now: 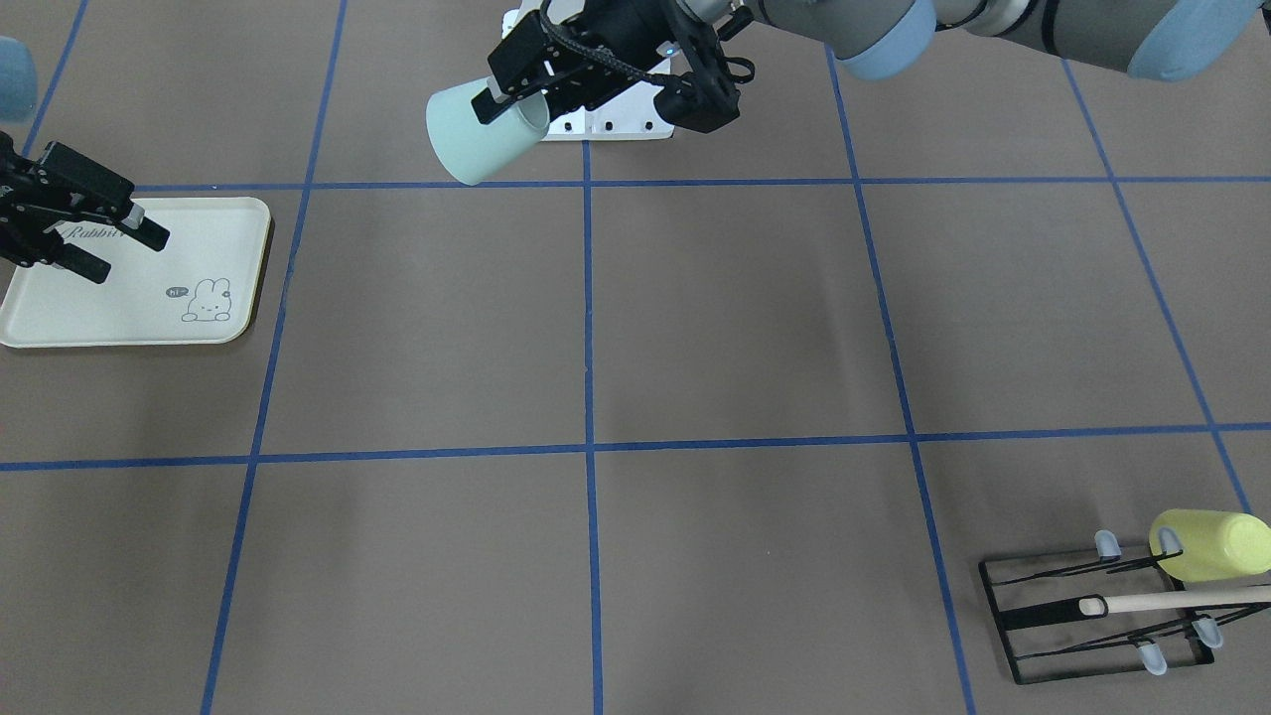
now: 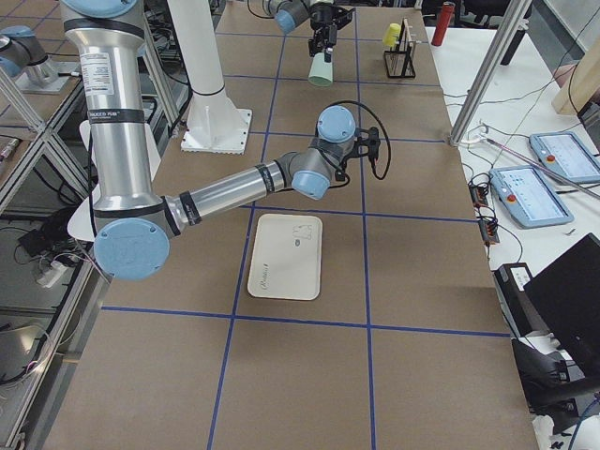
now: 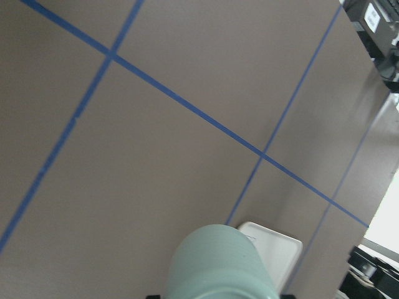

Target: Left arm grabs green cup and hands to right arm on tray

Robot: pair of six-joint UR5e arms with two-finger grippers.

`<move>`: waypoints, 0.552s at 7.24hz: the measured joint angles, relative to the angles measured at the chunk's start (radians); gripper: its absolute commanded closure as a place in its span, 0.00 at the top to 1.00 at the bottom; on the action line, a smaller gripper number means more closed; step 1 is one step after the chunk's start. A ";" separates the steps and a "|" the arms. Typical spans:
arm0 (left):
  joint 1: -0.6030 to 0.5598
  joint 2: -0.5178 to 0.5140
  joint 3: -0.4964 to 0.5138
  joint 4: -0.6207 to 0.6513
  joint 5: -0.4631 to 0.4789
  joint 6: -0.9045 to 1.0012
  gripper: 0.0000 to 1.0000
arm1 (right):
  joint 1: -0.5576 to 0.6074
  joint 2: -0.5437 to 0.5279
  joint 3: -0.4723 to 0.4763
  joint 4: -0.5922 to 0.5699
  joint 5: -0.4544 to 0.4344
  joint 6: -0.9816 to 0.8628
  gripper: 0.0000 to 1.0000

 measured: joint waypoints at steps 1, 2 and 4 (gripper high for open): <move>0.016 0.000 0.001 -0.064 0.048 -0.042 0.00 | -0.015 0.020 -0.001 0.113 0.010 0.128 0.99; 0.022 0.000 0.004 -0.118 0.088 -0.080 0.00 | -0.028 0.054 -0.001 0.207 0.011 0.281 0.99; 0.023 0.017 0.014 -0.261 0.164 -0.200 0.00 | -0.076 0.110 -0.002 0.370 -0.046 0.536 0.98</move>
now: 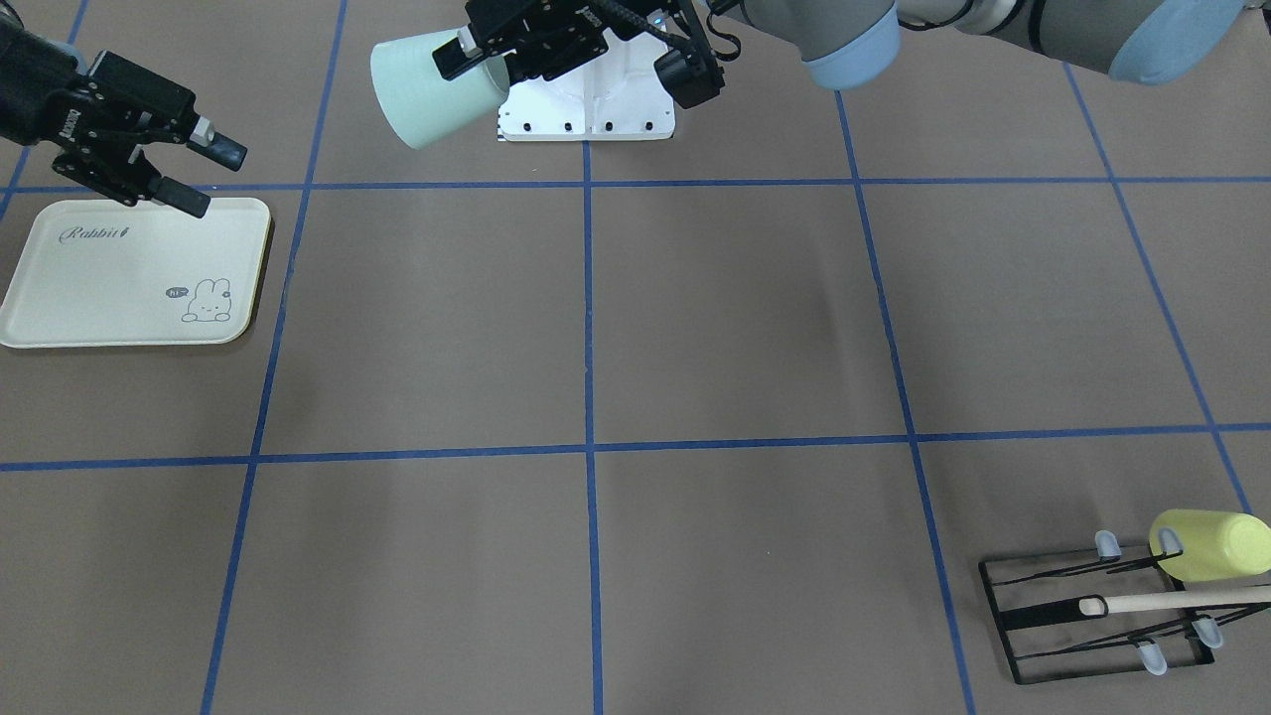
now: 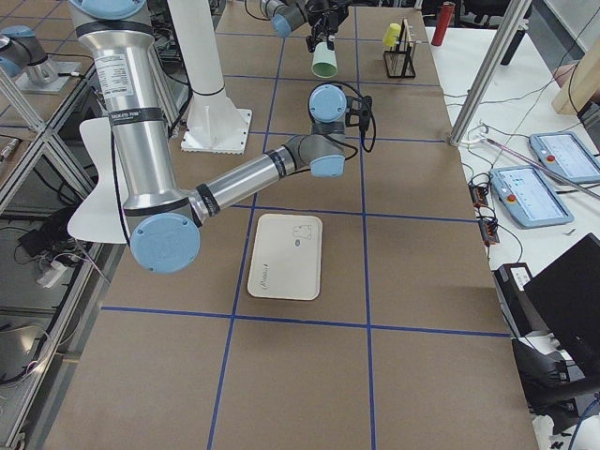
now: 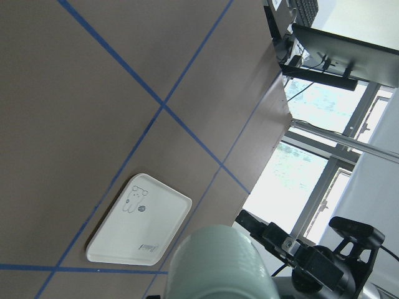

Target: Left arm grabs green cup and hands to right arm on tray

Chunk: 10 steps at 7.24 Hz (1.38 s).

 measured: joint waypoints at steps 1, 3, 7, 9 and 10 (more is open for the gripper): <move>-0.001 0.033 0.008 -0.104 0.023 -0.063 0.00 | -0.049 0.016 0.000 0.095 -0.076 0.115 0.98; -0.002 0.099 0.015 -0.267 0.060 -0.157 0.00 | -0.153 0.039 -0.011 0.277 -0.242 0.312 0.98; 0.004 0.121 0.028 -0.352 0.108 -0.232 0.00 | -0.331 0.061 -0.081 0.569 -0.506 0.488 0.97; 0.010 0.121 0.028 -0.357 0.108 -0.248 0.00 | -0.369 0.096 -0.112 0.619 -0.550 0.496 0.96; 0.014 0.123 0.026 -0.364 0.108 -0.261 0.00 | -0.373 0.106 -0.118 0.624 -0.557 0.496 0.95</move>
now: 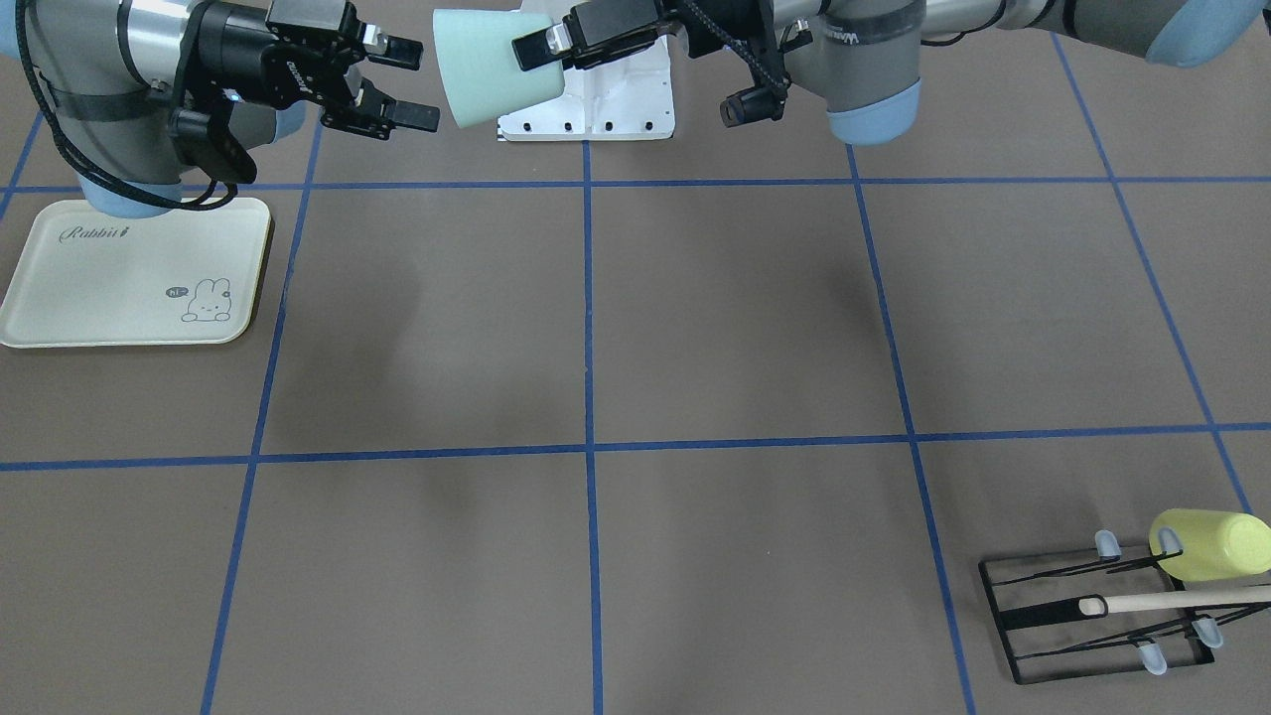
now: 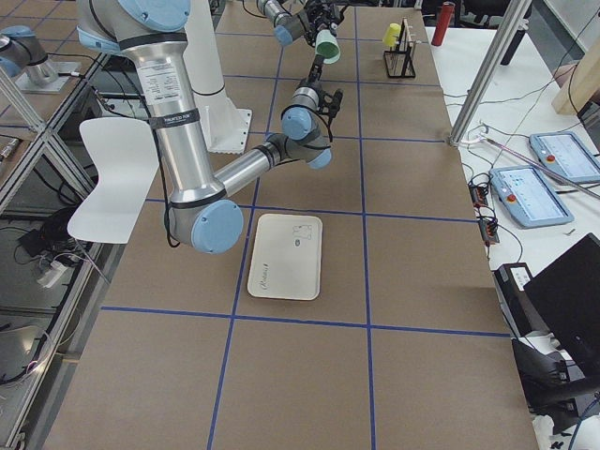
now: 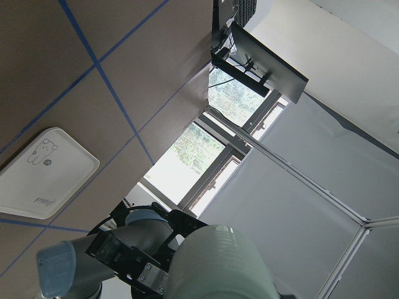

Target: Left arm grabs green cup and hands to right arm on tray

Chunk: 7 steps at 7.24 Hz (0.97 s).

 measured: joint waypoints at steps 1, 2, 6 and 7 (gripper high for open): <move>0.002 0.001 -0.002 -0.005 0.000 -0.017 0.00 | -0.001 0.006 -0.004 0.002 -0.003 0.000 0.95; 0.003 0.001 -0.004 -0.007 -0.001 -0.035 0.00 | -0.002 0.008 -0.005 0.002 -0.005 0.000 0.95; 0.028 -0.002 -0.012 -0.008 -0.002 -0.087 0.00 | -0.002 0.016 -0.006 0.002 -0.006 0.000 0.95; 0.032 -0.004 -0.014 -0.008 -0.002 -0.101 0.00 | -0.002 0.019 -0.006 0.002 -0.006 0.000 0.89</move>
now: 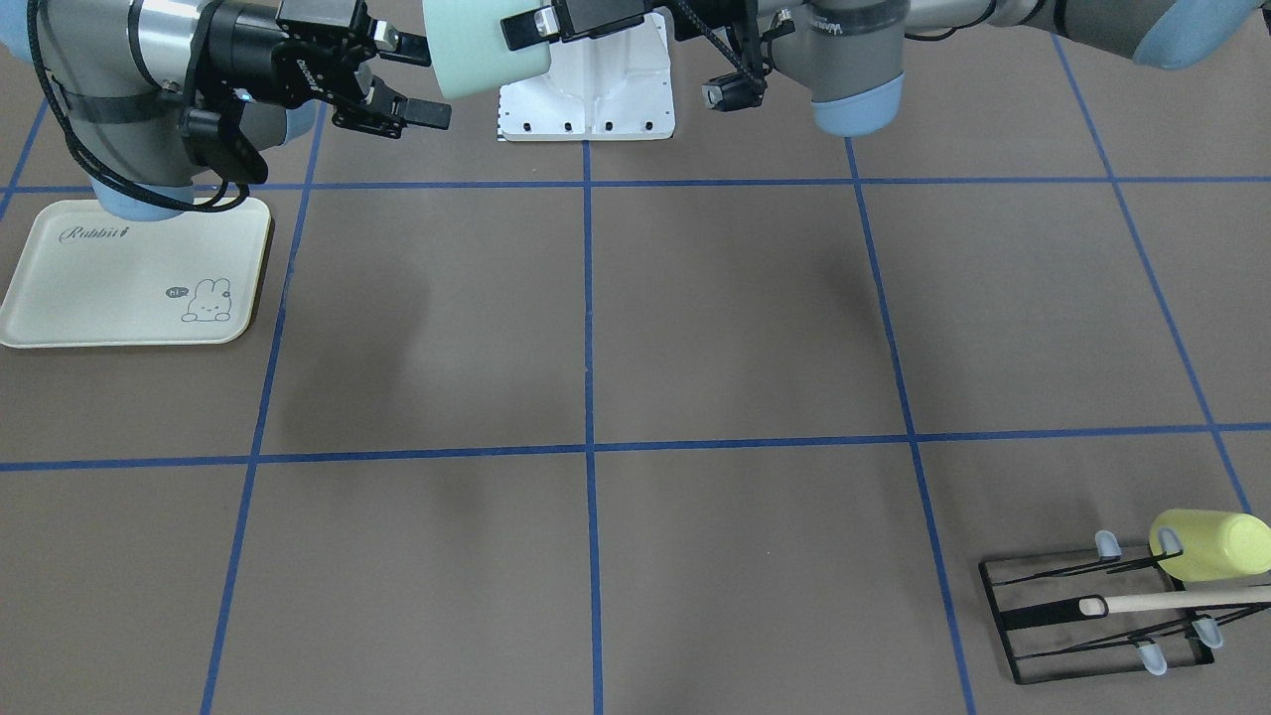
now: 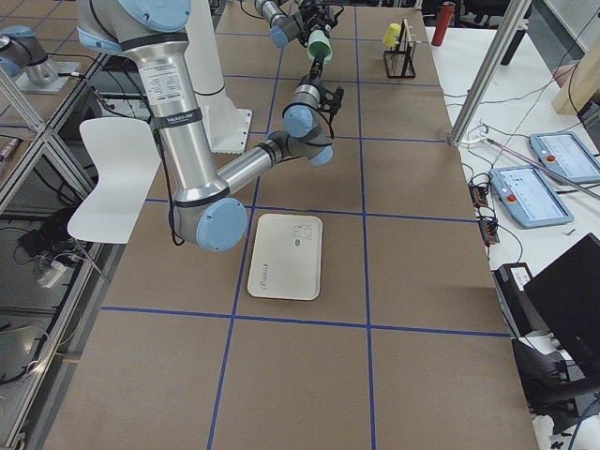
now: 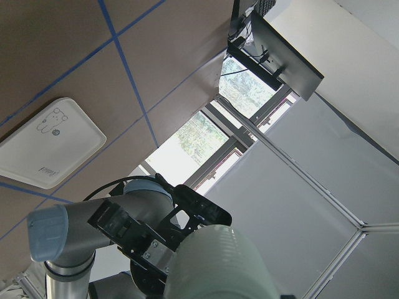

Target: Left arm grabs green cup and hands to right arm on tray

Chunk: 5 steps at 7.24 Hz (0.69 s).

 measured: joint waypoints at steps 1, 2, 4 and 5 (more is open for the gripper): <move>0.010 -0.004 -0.003 0.000 0.000 -0.009 0.00 | 0.000 0.002 0.000 0.003 0.000 0.000 0.85; 0.024 -0.006 -0.003 0.000 0.001 -0.012 0.00 | 0.000 0.004 0.001 0.010 0.001 0.001 0.79; 0.033 -0.009 -0.004 0.001 0.001 -0.014 0.00 | -0.005 0.006 0.001 0.047 0.002 0.001 0.76; 0.033 -0.010 -0.004 0.001 0.002 -0.014 0.00 | -0.012 0.006 0.000 0.071 0.002 0.001 0.73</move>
